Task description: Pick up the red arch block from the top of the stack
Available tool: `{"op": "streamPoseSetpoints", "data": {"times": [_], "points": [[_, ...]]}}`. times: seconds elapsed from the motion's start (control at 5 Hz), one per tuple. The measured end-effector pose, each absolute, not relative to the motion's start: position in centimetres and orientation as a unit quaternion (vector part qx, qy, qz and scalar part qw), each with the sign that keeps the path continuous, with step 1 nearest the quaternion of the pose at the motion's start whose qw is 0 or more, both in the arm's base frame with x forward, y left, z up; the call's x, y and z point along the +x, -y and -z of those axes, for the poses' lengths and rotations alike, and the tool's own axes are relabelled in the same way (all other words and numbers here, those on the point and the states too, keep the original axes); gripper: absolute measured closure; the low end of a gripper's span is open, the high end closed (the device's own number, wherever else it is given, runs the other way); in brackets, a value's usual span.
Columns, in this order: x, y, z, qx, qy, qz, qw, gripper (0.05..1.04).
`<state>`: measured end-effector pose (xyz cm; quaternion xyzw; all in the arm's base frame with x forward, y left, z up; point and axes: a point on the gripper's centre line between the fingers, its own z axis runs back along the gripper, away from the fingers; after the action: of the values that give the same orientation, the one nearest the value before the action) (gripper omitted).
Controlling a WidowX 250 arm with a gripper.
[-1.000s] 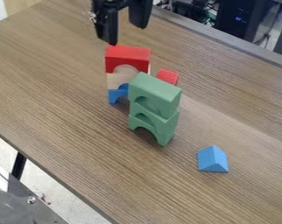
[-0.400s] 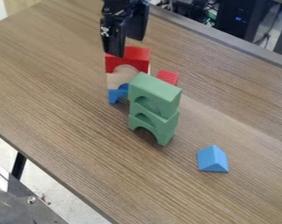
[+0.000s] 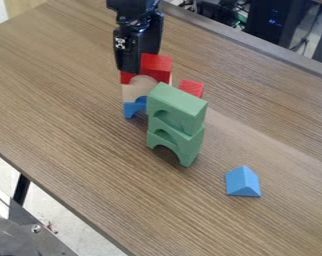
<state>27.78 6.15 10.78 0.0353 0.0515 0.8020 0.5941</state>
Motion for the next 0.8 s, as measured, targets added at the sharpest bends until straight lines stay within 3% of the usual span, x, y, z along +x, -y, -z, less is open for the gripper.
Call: {"op": "streamPoseSetpoints", "data": {"times": [0.2,0.4,0.8], "points": [[27.1,-6.1,-10.1,0.045,-0.060,-0.803,0.591,0.396],[26.7,-6.2,-10.0,0.049,-0.054,-0.802,0.593,0.543],[25.5,-6.1,-10.0,0.054,-0.045,-0.782,0.619,0.543]]}}
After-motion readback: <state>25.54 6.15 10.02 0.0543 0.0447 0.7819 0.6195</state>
